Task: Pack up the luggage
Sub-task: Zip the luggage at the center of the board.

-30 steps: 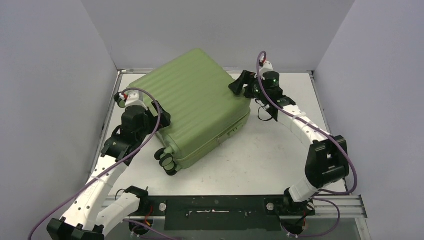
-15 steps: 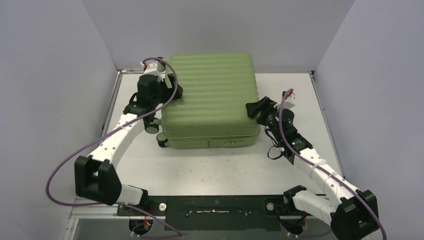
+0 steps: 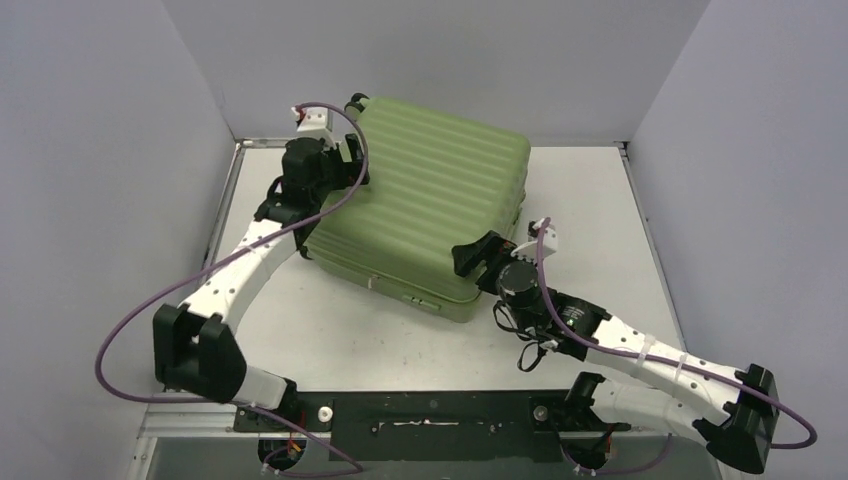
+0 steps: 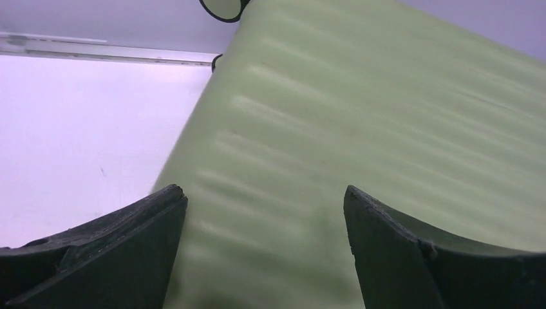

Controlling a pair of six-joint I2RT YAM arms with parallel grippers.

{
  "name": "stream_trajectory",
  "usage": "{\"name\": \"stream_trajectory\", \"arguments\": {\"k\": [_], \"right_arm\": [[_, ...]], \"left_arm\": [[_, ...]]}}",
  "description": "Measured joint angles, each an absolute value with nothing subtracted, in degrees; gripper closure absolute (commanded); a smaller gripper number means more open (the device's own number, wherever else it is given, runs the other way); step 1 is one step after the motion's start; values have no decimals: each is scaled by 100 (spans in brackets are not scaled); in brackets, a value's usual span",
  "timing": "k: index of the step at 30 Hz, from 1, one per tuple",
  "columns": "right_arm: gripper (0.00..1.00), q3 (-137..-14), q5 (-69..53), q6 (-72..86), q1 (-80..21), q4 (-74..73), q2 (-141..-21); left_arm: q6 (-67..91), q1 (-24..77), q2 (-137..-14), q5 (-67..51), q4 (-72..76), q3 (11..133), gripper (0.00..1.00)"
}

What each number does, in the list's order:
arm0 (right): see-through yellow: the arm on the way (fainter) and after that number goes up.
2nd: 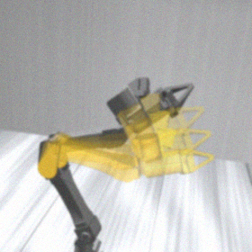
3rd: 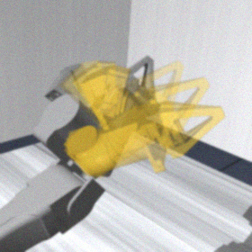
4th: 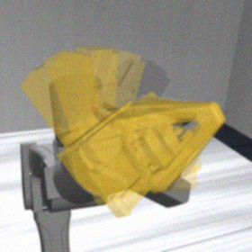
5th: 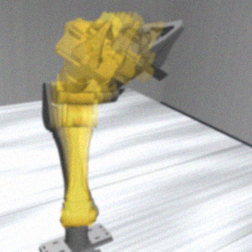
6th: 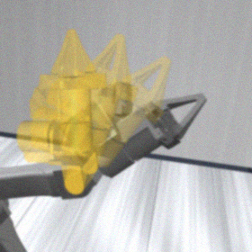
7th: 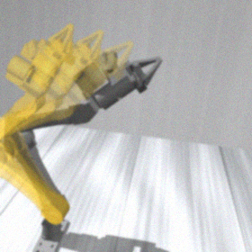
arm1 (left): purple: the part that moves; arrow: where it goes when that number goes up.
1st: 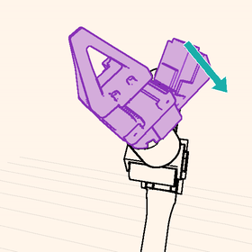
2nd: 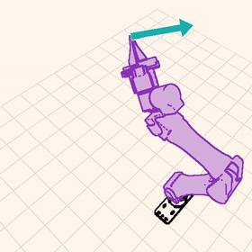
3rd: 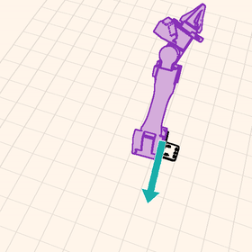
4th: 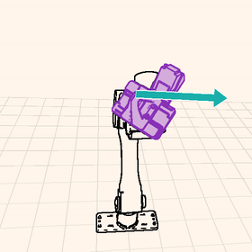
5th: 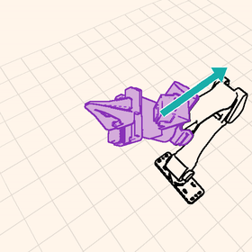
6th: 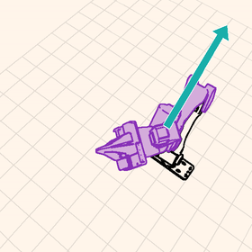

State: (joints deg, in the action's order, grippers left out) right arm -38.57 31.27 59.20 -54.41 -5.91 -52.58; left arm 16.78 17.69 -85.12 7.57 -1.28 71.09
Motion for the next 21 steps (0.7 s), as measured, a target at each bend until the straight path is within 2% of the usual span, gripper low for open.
{"name": "stream_trajectory", "arguments": {"k": [2,4,6,11,15,21], "right_arm": [[6,-4320,2906,5749,-5564,-1234,-5384],[5,-4831,2740,5417,-5527,-1782,-5470],[5,-5343,2451,5022,-5144,-2038,-5496],[5,-6202,1079,4362,-2434,-1806,-5675],[6,-6294,-113,4191,-1238,-1258,-6386],[6,-6591,-1393,4112,-891,-528,-8235]], "left_arm": [[1695,2001,-7972,1107,-563,7072,8],[1728,2180,-7301,1380,-816,6965,3],[1793,2213,-6427,1653,-956,6792,3],[2390,2158,-4720,1909,-1149,6204,3],[2842,2158,-4324,1584,-1343,5472,3],[2961,2161,-4456,950,-1946,4550,3]]}}
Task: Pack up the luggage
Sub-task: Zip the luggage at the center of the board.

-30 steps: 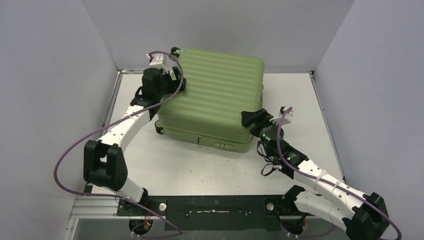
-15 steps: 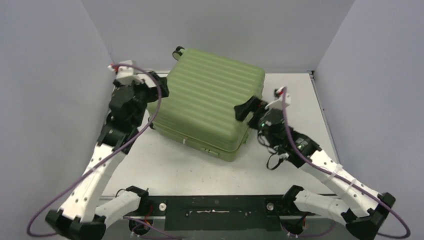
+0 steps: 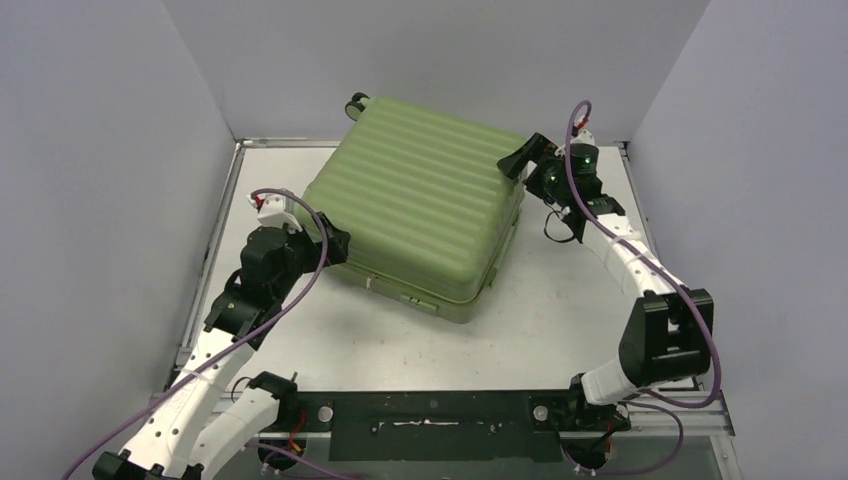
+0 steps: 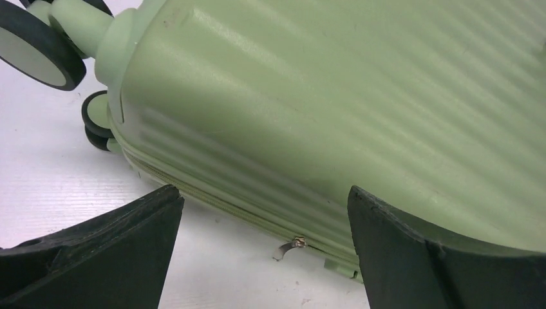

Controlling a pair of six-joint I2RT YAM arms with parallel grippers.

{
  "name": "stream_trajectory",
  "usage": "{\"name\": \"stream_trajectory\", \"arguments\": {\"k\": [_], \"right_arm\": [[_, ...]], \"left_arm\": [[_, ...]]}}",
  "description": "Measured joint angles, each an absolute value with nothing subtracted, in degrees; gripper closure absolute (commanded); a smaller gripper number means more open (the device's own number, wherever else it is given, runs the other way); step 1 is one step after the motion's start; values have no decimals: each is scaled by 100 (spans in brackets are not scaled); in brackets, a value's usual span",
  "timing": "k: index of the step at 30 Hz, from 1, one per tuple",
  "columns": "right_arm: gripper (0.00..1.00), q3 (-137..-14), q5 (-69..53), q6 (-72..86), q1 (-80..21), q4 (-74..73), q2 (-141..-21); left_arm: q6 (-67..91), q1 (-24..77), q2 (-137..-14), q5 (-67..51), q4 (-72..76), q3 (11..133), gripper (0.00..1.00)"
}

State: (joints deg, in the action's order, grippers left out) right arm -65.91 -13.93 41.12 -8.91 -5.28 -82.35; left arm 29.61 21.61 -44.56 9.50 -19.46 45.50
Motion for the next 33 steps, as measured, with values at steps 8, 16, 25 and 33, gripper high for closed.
{"name": "stream_trajectory", "arguments": {"k": [8,16,25,33], "right_arm": [[18,-7030,-1747,4051,-884,-305,-8917],[22,-5306,-1398,4344,-963,683,-7690],[13,-4403,-1011,4495,-1022,-178,-6165],[31,-4005,-69,4383,-1022,-1885,-4578]], "left_arm": [[2982,2141,-5186,193,-1271,4508,3],[2902,2025,-6324,-331,-495,4897,3],[2622,1994,-6866,-318,-333,5395,3],[2637,2062,-4558,1031,-845,4543,3]]}}
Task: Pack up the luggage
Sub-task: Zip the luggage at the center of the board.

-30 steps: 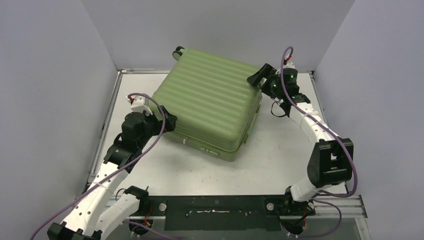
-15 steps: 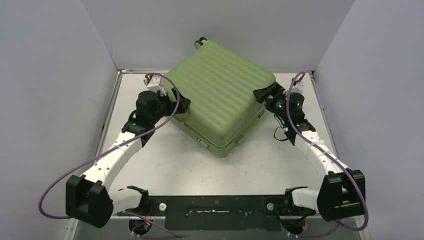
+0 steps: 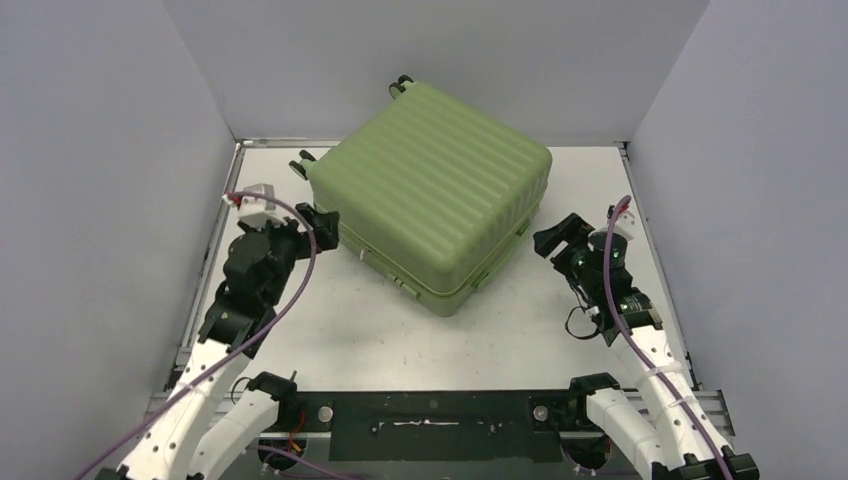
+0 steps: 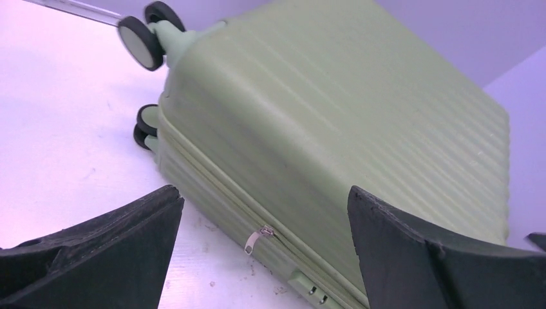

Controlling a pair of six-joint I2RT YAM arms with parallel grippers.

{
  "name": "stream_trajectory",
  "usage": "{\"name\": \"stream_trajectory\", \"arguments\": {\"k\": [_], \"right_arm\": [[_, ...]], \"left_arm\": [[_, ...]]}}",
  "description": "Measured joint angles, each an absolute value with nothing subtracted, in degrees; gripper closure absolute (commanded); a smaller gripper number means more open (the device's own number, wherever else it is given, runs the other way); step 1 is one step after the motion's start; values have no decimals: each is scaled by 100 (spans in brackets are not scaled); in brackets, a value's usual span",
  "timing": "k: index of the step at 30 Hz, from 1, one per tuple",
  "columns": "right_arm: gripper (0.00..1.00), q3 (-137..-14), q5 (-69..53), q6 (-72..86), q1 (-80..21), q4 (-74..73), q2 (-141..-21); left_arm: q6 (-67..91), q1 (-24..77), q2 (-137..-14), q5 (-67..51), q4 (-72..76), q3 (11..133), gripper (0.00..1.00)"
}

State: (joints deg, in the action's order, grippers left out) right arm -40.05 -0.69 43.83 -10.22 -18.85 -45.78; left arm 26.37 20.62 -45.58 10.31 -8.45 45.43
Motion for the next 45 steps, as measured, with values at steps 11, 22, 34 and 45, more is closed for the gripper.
{"name": "stream_trajectory", "arguments": {"k": [11,22,34,45], "right_arm": [[30,-3341,-537,4615,-1175,-1549,-5872],[36,-3369,-749,5175,-1179,-119,-7185],[80,-3553,-1048,5321,-1299,357,-7769],[89,-3398,-1050,5319,-1306,513,-7647]], "left_arm": [[3048,2069,-3597,923,-1092,3197,3],[2792,2134,-4012,97,-976,3057,4],[1968,2134,-4731,-670,-12,2818,20],[1153,2423,-5074,-803,657,2440,32]]}}
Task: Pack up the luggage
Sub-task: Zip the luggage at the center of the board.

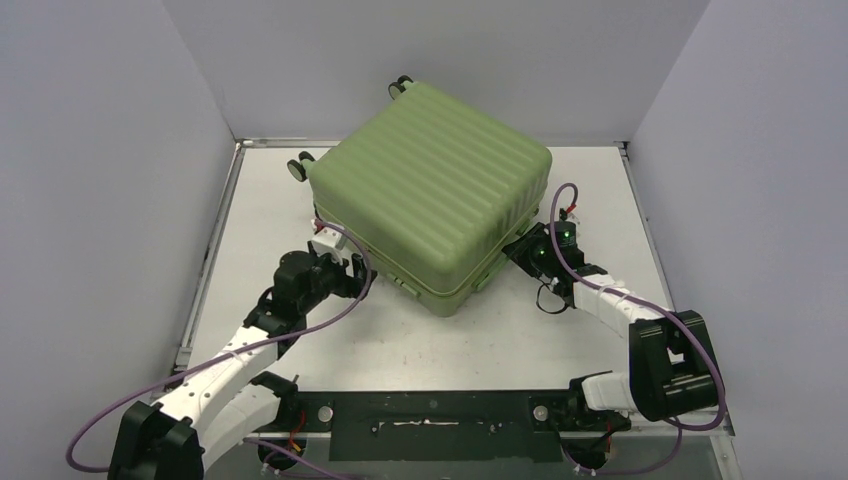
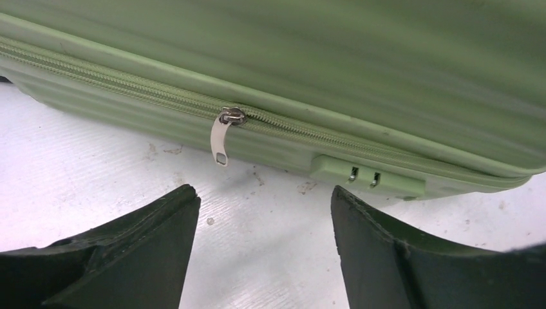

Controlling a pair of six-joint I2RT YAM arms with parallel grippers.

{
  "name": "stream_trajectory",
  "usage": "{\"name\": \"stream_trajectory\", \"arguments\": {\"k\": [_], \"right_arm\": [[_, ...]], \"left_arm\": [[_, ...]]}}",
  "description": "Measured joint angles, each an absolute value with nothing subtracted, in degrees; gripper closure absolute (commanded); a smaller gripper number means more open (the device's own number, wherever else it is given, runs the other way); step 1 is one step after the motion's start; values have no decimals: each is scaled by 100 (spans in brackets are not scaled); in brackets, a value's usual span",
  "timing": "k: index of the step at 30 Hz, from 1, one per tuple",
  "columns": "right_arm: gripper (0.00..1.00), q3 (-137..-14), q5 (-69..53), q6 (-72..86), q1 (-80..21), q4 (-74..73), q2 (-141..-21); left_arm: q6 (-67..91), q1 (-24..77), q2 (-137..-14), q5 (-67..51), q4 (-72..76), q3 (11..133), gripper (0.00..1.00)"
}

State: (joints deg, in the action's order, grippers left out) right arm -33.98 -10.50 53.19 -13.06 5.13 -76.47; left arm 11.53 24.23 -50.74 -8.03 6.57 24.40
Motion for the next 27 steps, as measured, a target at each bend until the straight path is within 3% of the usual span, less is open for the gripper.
{"name": "stream_trajectory", "arguments": {"k": [4,12,27], "right_arm": [[90,-3398,-1052,5304,-1306,513,-7644],[90,-3398,-1063,5288,-1306,517,-7644],[90,-3395,-1098,5275,-1306,552,-7644]], "left_arm": [[915,2423,-5295,-659,733,2458,39],[338,2423,-6049,-207,672,3044,43],[-69,2423,-6803,-213,1334,3024,49]]}}
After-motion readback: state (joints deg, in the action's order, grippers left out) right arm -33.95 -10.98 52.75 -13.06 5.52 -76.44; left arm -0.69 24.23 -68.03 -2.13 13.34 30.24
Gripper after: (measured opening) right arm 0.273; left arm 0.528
